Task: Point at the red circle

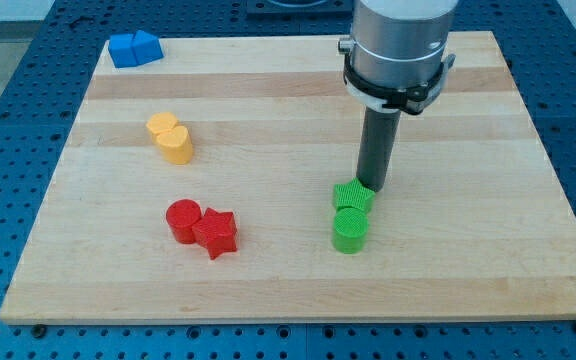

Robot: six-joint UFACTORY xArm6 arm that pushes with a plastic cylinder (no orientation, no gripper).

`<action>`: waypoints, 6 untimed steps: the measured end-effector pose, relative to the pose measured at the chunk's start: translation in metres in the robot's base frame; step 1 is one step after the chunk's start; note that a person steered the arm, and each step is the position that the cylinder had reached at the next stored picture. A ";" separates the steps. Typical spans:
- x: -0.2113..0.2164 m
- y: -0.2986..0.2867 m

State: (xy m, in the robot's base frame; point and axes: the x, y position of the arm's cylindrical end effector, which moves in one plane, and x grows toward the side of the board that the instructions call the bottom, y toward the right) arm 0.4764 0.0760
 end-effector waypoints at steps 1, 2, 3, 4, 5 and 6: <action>0.022 -0.002; 0.039 -0.002; 0.035 -0.002; -0.005 -0.005; -0.030 -0.038; -0.028 -0.099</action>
